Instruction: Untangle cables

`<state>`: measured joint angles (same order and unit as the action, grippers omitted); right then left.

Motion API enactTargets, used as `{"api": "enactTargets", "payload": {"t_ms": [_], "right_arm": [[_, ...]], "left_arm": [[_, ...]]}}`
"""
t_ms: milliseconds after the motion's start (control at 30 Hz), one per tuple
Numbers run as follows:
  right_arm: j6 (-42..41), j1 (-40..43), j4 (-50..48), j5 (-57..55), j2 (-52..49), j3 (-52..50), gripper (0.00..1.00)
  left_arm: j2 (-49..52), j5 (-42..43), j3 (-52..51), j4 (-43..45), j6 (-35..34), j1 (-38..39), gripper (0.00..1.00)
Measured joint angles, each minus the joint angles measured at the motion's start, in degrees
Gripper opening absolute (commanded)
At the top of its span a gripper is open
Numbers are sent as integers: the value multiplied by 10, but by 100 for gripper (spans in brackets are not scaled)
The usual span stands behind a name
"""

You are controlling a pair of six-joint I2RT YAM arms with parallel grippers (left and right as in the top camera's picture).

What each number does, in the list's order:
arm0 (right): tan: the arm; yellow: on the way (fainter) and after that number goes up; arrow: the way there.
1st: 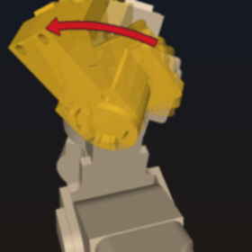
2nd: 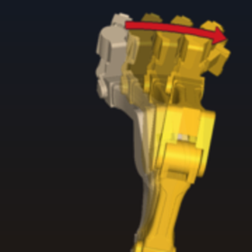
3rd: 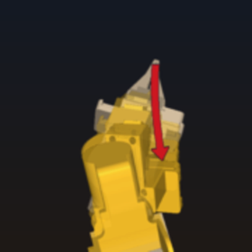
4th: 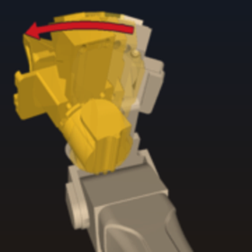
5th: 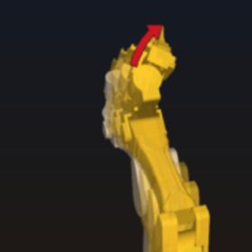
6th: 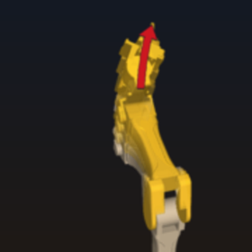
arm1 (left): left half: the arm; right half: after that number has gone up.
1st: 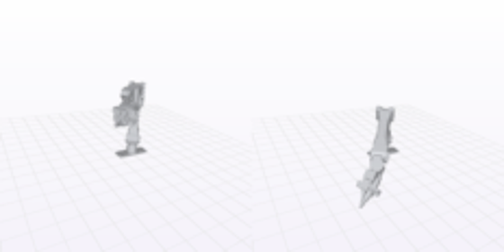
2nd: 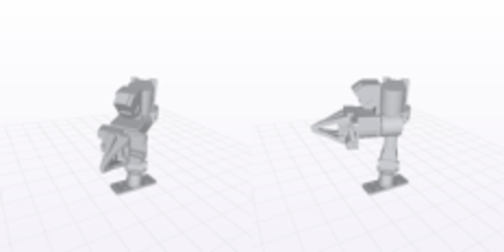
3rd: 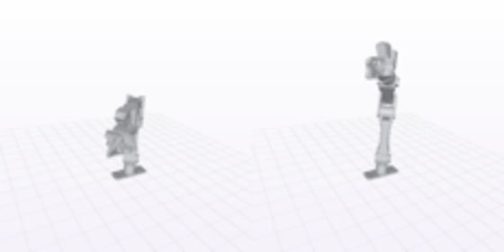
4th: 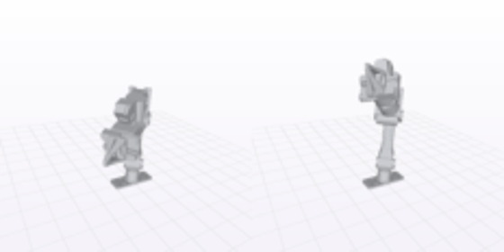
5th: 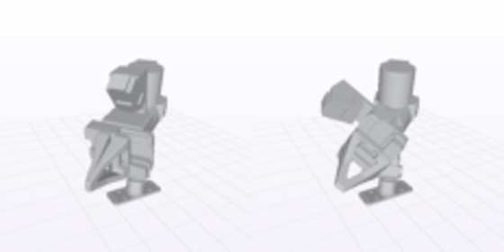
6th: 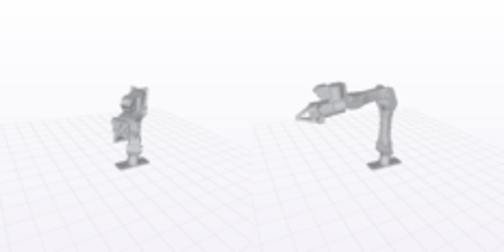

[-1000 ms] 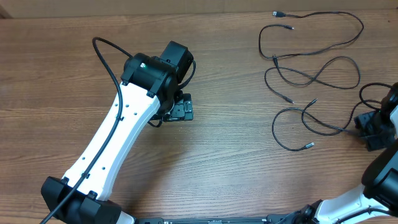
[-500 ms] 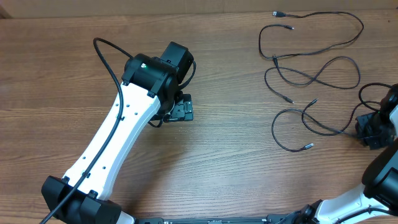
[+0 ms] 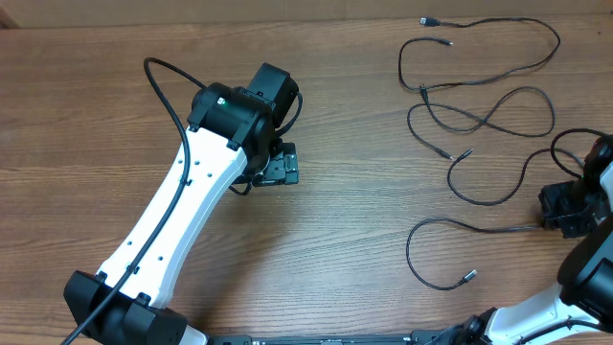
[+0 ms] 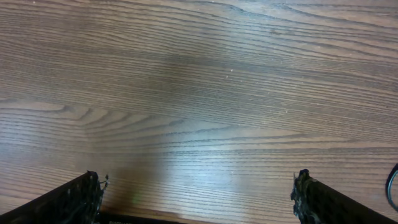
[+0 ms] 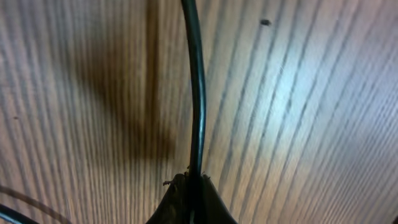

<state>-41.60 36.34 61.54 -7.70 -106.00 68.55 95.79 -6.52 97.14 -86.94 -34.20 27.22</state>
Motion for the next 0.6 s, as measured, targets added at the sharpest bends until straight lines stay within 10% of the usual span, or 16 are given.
{"api": "enactTargets", "payload": {"t_ms": [267, 600], "right_arm": [[-33, 0, 6, 34, 0, 0, 22], [-17, 0, 74, 74, 10, 36, 19]], "left_arm": [[0, 0, 0, 0, 0, 0, 100], [0, 0, 0, 2, 0, 0, 99]]}}
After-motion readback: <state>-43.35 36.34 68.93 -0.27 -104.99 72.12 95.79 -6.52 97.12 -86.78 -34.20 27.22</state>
